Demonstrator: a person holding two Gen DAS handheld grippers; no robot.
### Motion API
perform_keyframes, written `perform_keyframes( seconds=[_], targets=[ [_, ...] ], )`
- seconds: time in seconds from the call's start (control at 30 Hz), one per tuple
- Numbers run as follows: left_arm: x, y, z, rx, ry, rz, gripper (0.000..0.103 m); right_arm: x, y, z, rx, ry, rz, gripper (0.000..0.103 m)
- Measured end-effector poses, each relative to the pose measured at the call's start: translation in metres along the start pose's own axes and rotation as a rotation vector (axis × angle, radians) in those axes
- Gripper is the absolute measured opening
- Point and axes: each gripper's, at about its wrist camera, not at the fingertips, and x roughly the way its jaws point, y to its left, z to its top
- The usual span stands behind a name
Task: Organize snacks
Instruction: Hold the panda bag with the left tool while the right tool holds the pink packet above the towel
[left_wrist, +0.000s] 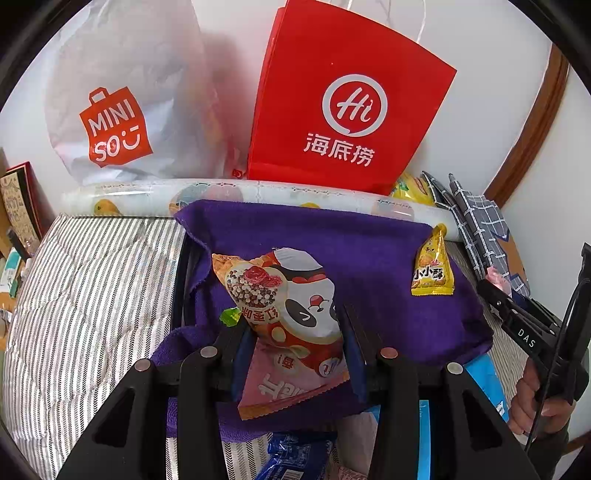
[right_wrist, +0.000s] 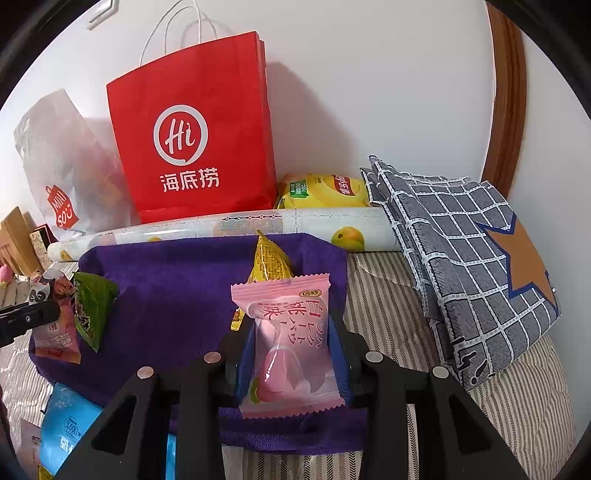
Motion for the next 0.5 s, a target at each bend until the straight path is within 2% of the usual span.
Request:
perform_keyframes(
  seconds=[0.5],
  targets=[
    [0.013,0.004,-0.002,-0.013,0.054,0.027,0.043,0.011,0.011,-0.007,-0.064,0.059,-0.013,0.035]
  ],
)
